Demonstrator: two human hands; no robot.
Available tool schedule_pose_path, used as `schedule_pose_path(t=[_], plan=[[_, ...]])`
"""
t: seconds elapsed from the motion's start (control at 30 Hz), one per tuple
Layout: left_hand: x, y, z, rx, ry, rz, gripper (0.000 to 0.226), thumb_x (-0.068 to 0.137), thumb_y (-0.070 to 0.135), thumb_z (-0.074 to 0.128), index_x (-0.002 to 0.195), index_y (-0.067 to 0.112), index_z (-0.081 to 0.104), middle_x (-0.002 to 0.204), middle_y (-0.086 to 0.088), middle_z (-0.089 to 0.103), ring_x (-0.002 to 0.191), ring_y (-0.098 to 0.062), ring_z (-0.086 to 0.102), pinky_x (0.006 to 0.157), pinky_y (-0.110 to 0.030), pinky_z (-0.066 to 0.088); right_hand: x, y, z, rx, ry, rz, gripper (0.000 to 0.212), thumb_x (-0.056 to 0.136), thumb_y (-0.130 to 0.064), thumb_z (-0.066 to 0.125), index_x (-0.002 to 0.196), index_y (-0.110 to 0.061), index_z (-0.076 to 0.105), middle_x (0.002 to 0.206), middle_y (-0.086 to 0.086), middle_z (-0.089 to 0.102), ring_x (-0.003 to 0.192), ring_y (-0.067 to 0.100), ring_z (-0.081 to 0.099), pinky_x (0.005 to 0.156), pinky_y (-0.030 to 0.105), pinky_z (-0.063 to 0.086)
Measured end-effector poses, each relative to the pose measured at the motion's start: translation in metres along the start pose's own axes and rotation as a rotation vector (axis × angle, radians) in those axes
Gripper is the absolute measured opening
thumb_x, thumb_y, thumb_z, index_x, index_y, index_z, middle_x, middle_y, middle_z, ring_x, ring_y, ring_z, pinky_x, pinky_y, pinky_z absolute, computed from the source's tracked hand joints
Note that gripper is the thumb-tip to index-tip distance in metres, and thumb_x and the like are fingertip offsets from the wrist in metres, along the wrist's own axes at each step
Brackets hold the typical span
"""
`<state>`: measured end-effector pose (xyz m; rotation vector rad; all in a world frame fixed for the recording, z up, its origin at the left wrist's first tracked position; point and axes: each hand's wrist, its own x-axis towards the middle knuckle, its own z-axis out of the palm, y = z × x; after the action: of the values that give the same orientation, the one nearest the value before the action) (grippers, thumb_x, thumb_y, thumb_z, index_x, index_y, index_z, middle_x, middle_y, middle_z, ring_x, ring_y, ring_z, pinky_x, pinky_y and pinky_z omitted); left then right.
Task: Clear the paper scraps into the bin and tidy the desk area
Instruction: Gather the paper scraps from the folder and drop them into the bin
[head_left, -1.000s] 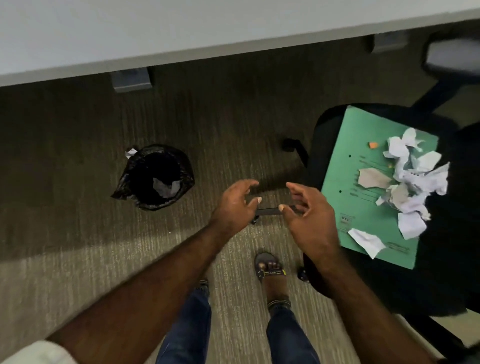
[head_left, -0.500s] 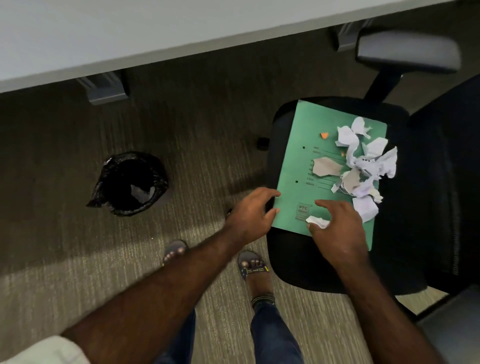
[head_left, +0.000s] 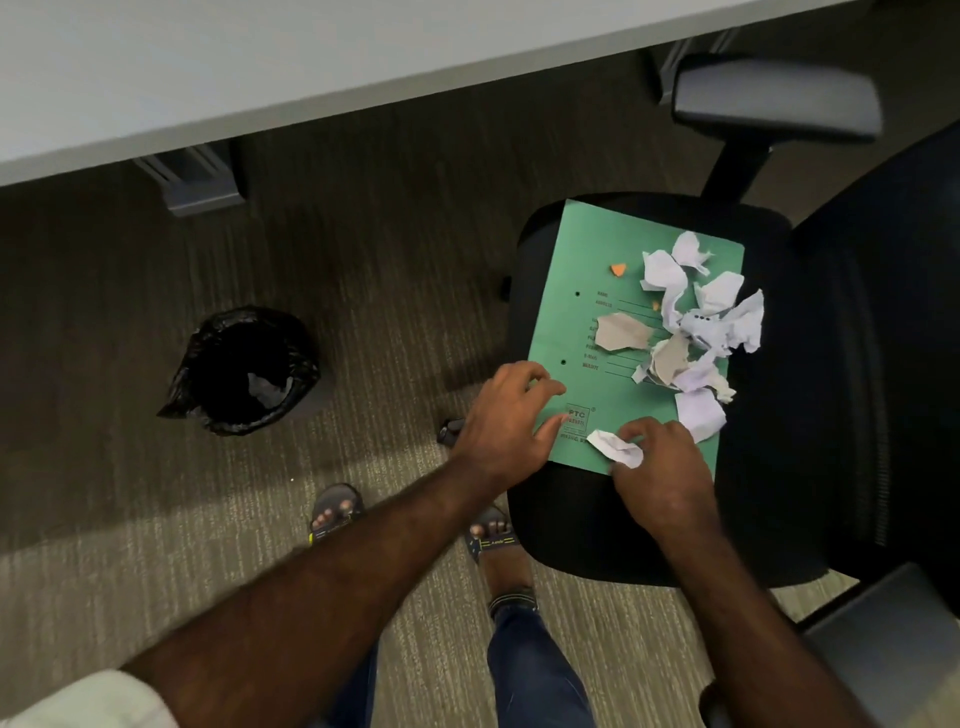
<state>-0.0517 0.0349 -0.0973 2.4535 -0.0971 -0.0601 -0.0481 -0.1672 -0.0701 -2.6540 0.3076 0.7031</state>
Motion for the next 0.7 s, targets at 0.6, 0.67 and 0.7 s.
schedule_pose_path(t=[0.6,0.67,0.7], plan=[[0.09,0.068,0.058,0.314,-0.272,0.202,0.095,0.089,0.053,0.069,0.161,0.037,0.009,0.17,-0.018,-0.002,0.158,-0.038,-0.005,0.124,-0.064,0.015,0.044,0.043,-0.064,0.093,0.318,-0.098,0.017,0.087,-0.01,0.067,0.093,-0.023,0.077,0.13,0.001,0.06,0.12,0.025,0.058,0.093,0.033,0.049],[0.095,0.068,0.063,0.335,-0.302,0.223,0.092,0.091,0.045,0.07,0.161,0.036,0.011,0.17,-0.019,-0.004,0.157,-0.04,-0.006,0.124,-0.063,0.014,0.051,0.045,-0.063,0.082,0.218,-0.13,0.016,0.089,-0.008,0.068,0.092,-0.021,0.078,0.151,0.0,0.05,0.138,0.025,0.048,0.101,0.03,0.043],[0.096,0.068,0.065,0.348,-0.314,0.231,0.088,0.092,0.041,0.069,0.161,0.035,0.014,0.17,-0.019,-0.003,0.157,-0.04,-0.005,0.124,-0.062,0.015,0.054,0.045,-0.063,0.08,0.172,-0.146,0.016,0.09,-0.007,0.069,0.091,-0.02,0.078,0.159,-0.002,0.045,0.144,0.023,0.043,0.105,0.029,0.04]])
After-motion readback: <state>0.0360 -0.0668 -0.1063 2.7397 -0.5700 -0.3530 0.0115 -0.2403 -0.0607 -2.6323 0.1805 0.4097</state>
